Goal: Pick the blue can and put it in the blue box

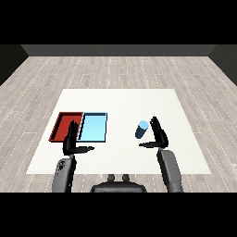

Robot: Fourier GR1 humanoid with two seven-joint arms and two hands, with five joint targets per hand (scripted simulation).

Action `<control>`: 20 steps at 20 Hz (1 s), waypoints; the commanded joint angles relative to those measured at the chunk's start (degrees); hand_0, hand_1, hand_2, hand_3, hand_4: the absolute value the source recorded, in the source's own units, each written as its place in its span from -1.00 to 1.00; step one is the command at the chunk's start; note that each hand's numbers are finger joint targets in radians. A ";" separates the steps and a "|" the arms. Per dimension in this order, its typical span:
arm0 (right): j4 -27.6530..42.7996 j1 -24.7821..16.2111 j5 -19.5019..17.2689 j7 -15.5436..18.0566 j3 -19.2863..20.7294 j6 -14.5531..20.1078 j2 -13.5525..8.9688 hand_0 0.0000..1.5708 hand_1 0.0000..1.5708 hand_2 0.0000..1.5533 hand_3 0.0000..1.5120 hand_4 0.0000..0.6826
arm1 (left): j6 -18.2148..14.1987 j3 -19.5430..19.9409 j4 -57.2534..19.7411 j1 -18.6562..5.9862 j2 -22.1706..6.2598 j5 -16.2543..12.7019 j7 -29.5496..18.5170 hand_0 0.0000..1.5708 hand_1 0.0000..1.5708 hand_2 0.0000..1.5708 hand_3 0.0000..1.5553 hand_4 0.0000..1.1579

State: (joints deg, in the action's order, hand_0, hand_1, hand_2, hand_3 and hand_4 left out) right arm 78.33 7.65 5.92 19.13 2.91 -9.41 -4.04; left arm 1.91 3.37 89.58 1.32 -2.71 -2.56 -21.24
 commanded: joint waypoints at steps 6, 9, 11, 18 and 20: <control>-6.67 3.51 0.40 2.55 2.74 -0.91 -1.43 -1.00 -1.00 -1.00 -1.00 -1.00 | 0.65 0.69 -1.03 1.94 -0.45 0.17 -3.41 -1.00 -1.00 -1.00 -1.00 -1.00; -10.31 4.68 0.19 3.59 2.24 0.62 0.78 -1.00 -1.00 -1.00 -1.00 -1.00 | -2.51 -3.23 5.58 1.25 1.31 1.93 3.47 -1.00 -1.00 -1.00 -1.00 -1.00; -8.23 3.41 -0.18 2.35 1.27 0.15 0.36 -1.00 -1.00 -1.00 -1.00 -1.00 | -1.24 -0.24 2.38 -0.84 -0.66 0.55 2.43 -1.00 -1.00 -1.00 -1.00 -1.00; -17.46 10.97 0.79 -0.58 4.82 3.09 -0.24 -1.00 -1.00 -1.00 -1.00 -1.00 | -3.30 -1.02 -2.42 -3.99 1.99 1.30 0.38 -1.00 -1.00 -1.00 -1.00 -1.00; -18.54 8.60 1.10 2.22 4.88 1.94 -0.52 -1.00 -1.00 -1.00 -1.00 -1.00 | -2.21 -0.31 3.71 -1.86 -0.40 0.50 5.53 -1.00 -1.00 -1.00 -1.00 -1.00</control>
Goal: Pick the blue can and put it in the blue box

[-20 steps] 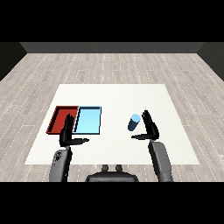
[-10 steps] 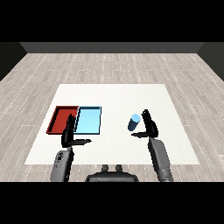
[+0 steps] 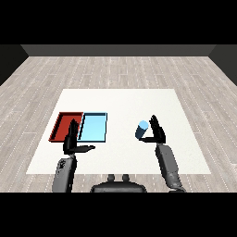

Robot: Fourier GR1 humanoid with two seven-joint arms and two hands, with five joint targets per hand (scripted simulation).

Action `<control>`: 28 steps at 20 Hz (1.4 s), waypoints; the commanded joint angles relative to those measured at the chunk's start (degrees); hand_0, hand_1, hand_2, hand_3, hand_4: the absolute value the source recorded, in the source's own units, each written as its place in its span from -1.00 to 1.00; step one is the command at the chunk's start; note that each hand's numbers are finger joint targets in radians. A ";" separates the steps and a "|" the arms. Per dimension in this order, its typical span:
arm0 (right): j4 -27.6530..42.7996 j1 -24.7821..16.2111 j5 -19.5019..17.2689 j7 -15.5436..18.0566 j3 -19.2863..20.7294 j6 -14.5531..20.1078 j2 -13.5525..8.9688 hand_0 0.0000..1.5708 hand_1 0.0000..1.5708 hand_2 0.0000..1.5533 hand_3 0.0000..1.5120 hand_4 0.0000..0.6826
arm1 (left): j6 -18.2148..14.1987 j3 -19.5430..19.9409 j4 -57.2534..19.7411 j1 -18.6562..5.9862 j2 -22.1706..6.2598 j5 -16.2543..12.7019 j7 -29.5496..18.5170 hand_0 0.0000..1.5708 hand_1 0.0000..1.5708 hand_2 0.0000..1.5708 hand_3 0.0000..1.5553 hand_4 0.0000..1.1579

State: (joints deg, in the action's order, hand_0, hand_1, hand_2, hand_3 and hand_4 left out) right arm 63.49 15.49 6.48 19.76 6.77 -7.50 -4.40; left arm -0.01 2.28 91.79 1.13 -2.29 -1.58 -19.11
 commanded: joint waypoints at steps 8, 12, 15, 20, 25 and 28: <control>-5.78 1.30 0.44 0.42 -0.05 2.45 1.64 -1.00 -1.00 -1.00 -1.00 -1.00 | 0.12 0.55 -3.43 -1.01 -0.47 1.10 -2.59 -1.00 -1.00 -1.00 -1.00 -1.00; -14.76 8.14 2.89 1.63 2.76 1.02 1.13 -1.00 -1.00 -1.00 -1.00 -1.00 | 1.41 0.96 -5.75 0.55 0.32 -0.55 -7.20 -1.00 -1.00 -1.00 -1.00 -1.00; -21.15 10.75 2.06 5.04 3.21 0.39 -0.25 -1.00 -1.00 -1.00 -1.00 -1.00 | -1.54 0.07 -2.41 -0.68 0.28 1.38 -3.09 -1.00 -1.00 -1.00 -1.00 -1.00; -25.14 13.29 1.72 7.51 3.40 4.35 2.28 -1.00 -1.00 -1.00 -1.00 -1.00 | -0.22 1.35 -2.30 1.24 -1.22 0.53 -4.04 -1.00 -1.00 -1.00 -1.00 -1.00; -31.90 16.09 4.02 10.47 5.38 -1.59 -0.66 -1.00 -1.00 -1.00 -1.00 -1.00 | -0.71 0.85 -6.94 0.12 0.11 1.53 -8.16 -1.00 -1.00 -1.00 -1.00 -1.00; -25.66 14.14 4.22 6.55 3.62 -0.38 -0.37 -1.00 -1.00 -1.00 -1.00 -1.00 | -1.07 0.15 1.49 2.03 -0.41 1.05 -1.99 -1.00 -1.00 -1.00 -1.00 -1.00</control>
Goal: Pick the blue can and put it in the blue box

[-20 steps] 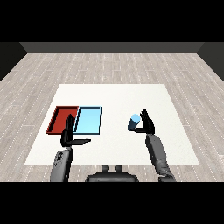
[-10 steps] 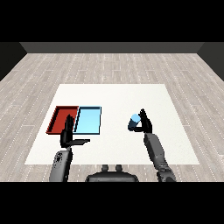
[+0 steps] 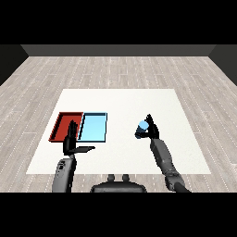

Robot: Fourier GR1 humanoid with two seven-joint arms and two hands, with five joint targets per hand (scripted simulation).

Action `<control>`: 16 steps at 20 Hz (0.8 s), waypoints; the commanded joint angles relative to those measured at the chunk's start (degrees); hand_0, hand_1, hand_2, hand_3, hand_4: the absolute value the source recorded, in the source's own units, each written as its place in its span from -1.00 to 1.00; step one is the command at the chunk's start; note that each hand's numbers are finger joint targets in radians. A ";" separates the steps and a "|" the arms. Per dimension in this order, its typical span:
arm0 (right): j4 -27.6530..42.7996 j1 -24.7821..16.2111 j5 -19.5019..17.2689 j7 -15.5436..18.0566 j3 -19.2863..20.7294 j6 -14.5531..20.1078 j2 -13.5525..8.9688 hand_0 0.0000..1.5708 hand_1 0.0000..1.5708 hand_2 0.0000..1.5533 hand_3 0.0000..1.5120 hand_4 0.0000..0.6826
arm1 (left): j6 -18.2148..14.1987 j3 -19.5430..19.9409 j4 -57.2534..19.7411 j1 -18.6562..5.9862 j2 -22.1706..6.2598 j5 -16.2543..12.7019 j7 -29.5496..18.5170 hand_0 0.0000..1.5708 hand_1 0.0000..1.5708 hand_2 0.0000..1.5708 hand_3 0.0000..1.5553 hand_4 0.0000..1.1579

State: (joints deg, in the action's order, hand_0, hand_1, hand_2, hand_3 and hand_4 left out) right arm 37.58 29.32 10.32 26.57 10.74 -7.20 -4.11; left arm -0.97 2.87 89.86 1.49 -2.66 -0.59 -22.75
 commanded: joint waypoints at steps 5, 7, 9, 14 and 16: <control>3.00 -0.12 1.34 -3.03 -1.20 1.56 1.54 -1.00 -1.00 -1.00 -1.00 -1.00 | 0.80 0.88 0.86 -0.05 -0.88 -0.74 1.41 -1.00 -1.00 -1.00 -1.00 -1.00; -2.51 4.16 0.45 -1.06 -0.31 2.92 1.01 -1.00 -1.00 -1.00 -1.00 -1.00 | 2.35 1.79 -2.30 -0.92 -1.60 -1.62 -0.77 -1.00 -1.00 -1.00 -1.00 -1.00; 3.90 -1.25 0.05 -2.67 -2.32 3.59 1.65 -1.00 -1.00 -1.00 -1.00 -1.00 | -1.02 -1.94 1.70 0.78 1.90 0.91 0.27 -1.00 -1.00 -1.00 -1.00 -1.00; -3.15 2.34 0.49 0.86 -0.59 5.03 2.15 -1.00 -1.00 -1.00 -1.00 -1.00 | 0.57 0.33 1.84 -0.91 -0.34 -0.63 1.18 -1.00 -1.00 -1.00 -1.00 -1.00; -7.71 5.91 -0.92 3.42 0.39 8.90 2.25 0.12 0.12 0.39 0.25 -1.00 | -1.75 -1.98 -0.66 0.18 1.87 2.58 -0.85 -1.00 -1.00 -1.00 -1.00 -1.00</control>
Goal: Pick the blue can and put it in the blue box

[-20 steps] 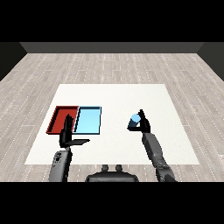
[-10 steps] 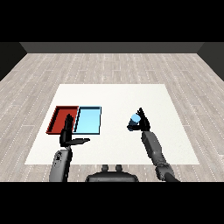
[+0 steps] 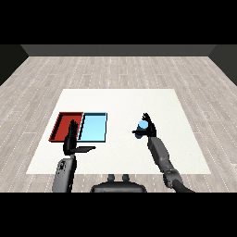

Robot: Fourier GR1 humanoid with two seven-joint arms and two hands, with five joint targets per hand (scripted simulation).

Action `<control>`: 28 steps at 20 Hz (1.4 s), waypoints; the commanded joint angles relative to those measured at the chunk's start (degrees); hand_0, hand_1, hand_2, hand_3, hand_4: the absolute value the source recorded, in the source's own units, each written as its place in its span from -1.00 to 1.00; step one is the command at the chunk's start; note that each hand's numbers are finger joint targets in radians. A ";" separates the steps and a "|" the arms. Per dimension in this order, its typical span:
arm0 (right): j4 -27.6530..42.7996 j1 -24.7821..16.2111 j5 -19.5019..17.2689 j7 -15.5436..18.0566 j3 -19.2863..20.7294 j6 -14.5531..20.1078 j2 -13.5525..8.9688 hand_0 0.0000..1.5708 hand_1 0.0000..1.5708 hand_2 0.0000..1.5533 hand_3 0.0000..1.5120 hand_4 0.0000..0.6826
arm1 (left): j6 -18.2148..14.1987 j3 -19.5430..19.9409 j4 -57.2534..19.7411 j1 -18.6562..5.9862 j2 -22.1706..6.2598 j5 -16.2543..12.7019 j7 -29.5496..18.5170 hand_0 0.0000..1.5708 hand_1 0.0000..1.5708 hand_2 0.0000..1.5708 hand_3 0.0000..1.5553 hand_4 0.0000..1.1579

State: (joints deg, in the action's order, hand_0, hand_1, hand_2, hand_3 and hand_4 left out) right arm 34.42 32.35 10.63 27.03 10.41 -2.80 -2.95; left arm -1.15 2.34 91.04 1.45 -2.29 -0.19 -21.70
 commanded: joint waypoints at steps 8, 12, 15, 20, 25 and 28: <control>-2.33 2.76 -2.56 -2.71 -1.13 9.25 1.31 0.86 0.86 0.87 0.90 0.59 | 1.14 0.59 0.90 0.90 -0.90 -0.73 0.23 -1.00 -1.00 -1.00 -1.00 -1.00; -7.29 3.06 -2.28 3.83 0.01 4.92 -1.47 0.84 0.84 0.86 0.73 0.41 | 1.09 0.95 -2.86 -1.89 -0.30 -1.16 -0.86 -1.00 -1.00 -1.00 -1.00 -1.00; 5.54 -0.80 -4.10 -0.83 -4.29 9.53 1.57 0.86 0.86 0.89 0.78 0.33 | 2.24 1.29 -3.53 -1.95 -1.27 -1.25 -1.80 -1.00 -1.00 -1.00 -1.00 -1.00; 10.46 -0.79 -6.74 -2.23 -6.52 11.80 0.71 0.85 0.85 0.90 0.81 0.46 | -0.70 -2.45 -3.94 -1.29 1.79 2.36 -1.79 -1.00 -1.00 -1.00 -1.00 -1.00; 14.77 0.72 -5.90 -4.80 -6.77 10.72 1.17 0.86 0.86 0.91 0.82 0.51 | 1.75 -3.20 -0.85 -0.12 0.45 1.64 -0.34 -1.00 -1.00 -1.00 -1.00 -1.00; 17.64 1.95 -5.62 -5.93 -7.34 9.72 1.05 0.85 0.85 0.90 0.82 0.56 | 3.42 -5.10 -0.28 0.64 1.91 0.05 0.93 -1.00 -1.00 -1.00 -1.00 -1.00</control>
State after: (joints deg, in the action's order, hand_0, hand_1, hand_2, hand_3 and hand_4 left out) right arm 49.60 32.23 4.55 22.71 3.20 8.09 -1.45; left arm 0.94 -0.91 88.83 0.25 -1.28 0.63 -21.58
